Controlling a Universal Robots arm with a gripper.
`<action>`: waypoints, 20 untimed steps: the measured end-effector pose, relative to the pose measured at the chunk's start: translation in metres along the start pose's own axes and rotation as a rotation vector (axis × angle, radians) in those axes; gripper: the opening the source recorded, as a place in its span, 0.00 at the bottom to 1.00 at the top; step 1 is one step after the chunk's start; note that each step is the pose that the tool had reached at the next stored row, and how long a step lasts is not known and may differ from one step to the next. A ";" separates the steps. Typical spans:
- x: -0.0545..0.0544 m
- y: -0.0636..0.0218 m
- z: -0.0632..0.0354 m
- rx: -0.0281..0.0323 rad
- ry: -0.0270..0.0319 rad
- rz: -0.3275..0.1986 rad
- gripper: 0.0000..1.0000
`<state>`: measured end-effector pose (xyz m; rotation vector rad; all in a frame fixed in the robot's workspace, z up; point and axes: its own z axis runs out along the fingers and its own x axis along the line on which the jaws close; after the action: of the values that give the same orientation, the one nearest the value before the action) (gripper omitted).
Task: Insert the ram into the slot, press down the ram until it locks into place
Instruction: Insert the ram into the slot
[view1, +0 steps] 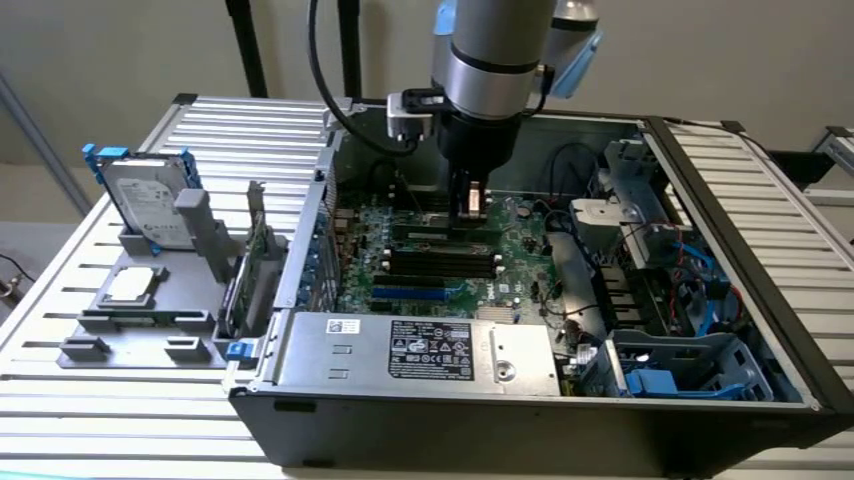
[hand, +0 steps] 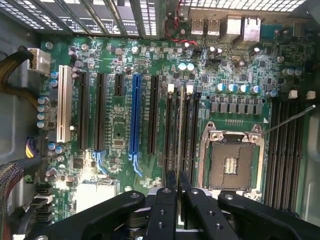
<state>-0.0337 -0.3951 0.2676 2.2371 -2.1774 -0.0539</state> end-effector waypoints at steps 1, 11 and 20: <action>0.000 -0.0004 0.0008 -0.0001 0.0001 0.000 0.13; 0.005 -0.0018 0.0133 -0.0002 0.0001 0.000 0.13; 0.005 -0.0023 0.0235 -0.0001 0.0012 0.000 0.13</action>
<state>-0.0322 -0.4000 0.2439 2.2366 -2.1768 -0.0527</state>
